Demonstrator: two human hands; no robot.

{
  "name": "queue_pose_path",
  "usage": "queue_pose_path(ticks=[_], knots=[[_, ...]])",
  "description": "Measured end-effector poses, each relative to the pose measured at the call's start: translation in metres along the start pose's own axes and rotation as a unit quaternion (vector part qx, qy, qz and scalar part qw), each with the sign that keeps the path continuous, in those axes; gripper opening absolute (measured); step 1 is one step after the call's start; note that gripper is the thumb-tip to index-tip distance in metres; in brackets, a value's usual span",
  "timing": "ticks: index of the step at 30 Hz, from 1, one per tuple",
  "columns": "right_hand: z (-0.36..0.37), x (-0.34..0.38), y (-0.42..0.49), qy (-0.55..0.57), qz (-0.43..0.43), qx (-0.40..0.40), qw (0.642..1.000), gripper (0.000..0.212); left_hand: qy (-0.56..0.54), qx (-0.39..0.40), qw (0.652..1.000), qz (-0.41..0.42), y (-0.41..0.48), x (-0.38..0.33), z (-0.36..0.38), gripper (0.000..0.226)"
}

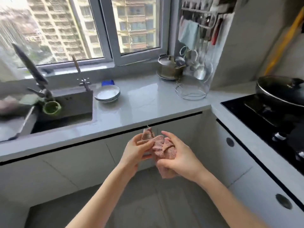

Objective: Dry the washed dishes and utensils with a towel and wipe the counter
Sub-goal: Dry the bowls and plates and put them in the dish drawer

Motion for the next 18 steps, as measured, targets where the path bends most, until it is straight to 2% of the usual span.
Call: queue_pose_path(ticks=[5,8,14,18], knots=[[0.042,0.036,0.082,-0.074,-0.027,-0.014,0.997,0.053,-0.011,-0.140,0.989,0.049,0.047,-0.039,-0.080,0.006],[0.063,0.054,0.132,-0.103,-0.060,-0.003,0.993,0.038,-0.001,-0.185,0.981,0.056,0.077,-0.054,-0.116,0.008],[0.083,0.074,0.249,-0.038,-0.076,-0.032,0.996,0.035,0.028,-0.203,0.979,0.006,0.164,-0.076,-0.177,0.022],[0.081,0.083,0.337,-0.008,-0.080,-0.045,0.996,0.038,0.046,-0.244,0.968,-0.032,0.248,-0.078,-0.210,0.020]])
Point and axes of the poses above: each hand's wrist, its own y-axis towards the middle knuckle, its own z-axis out of the palm, x = y × z, the point moved 1 cm from there along y, towards the middle knuckle, and after that the axes turned 5 degrees about -x, right-handed, at the moved point
